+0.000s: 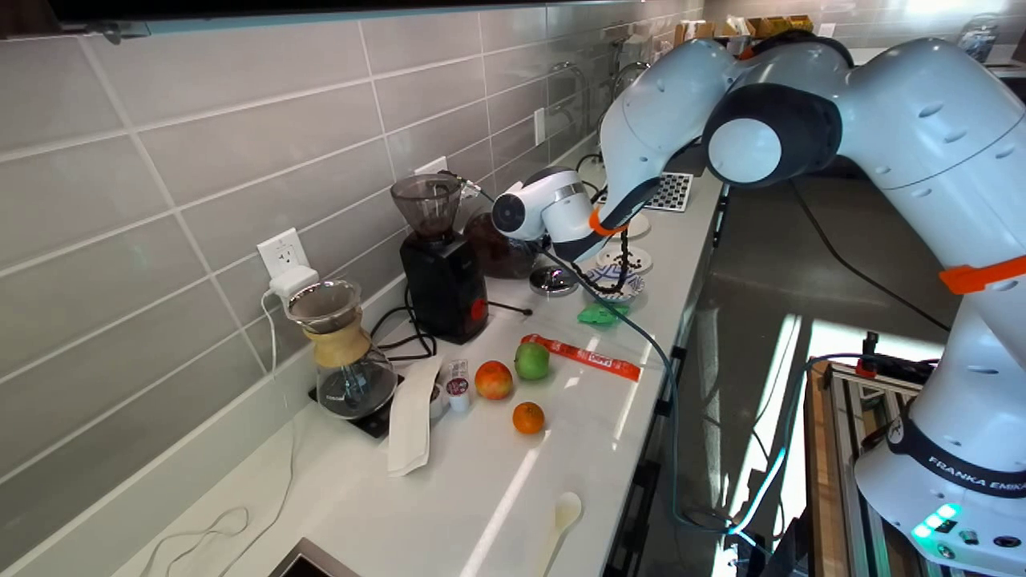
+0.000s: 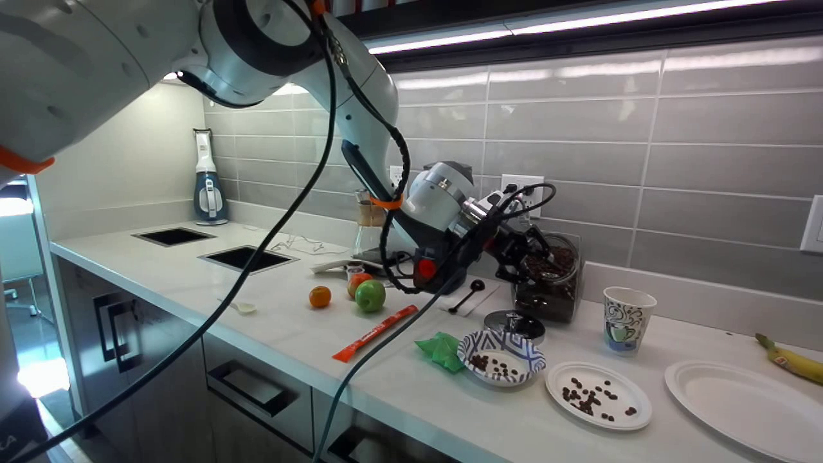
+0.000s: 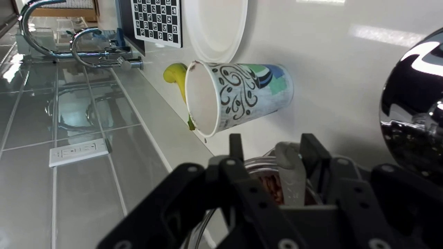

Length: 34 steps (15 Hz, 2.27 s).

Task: Use the silver ladle to put some of the coffee beans onto the small white plate

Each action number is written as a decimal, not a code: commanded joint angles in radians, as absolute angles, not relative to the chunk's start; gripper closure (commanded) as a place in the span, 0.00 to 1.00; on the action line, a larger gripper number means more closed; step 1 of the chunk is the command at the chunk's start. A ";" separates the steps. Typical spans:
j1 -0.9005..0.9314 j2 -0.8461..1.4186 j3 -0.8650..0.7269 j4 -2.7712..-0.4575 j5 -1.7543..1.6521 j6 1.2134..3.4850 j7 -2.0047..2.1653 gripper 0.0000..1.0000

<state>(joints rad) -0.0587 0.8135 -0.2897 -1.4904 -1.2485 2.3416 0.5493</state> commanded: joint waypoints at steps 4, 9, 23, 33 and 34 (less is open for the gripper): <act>-0.064 0.860 -0.273 -1.443 -1.289 2.293 0.568 0.97; -0.067 0.877 -0.268 -1.428 -1.290 2.281 0.560 0.99; -0.171 0.810 -0.169 -1.393 -1.132 2.329 0.230 0.99; -0.234 0.758 -0.114 -1.398 -0.798 2.285 -0.185 0.99; -0.239 0.759 -0.113 -1.392 -0.762 2.282 -0.212 0.99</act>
<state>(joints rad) -0.2153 0.7812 -0.1359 -1.3801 -0.8613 2.3071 -0.1141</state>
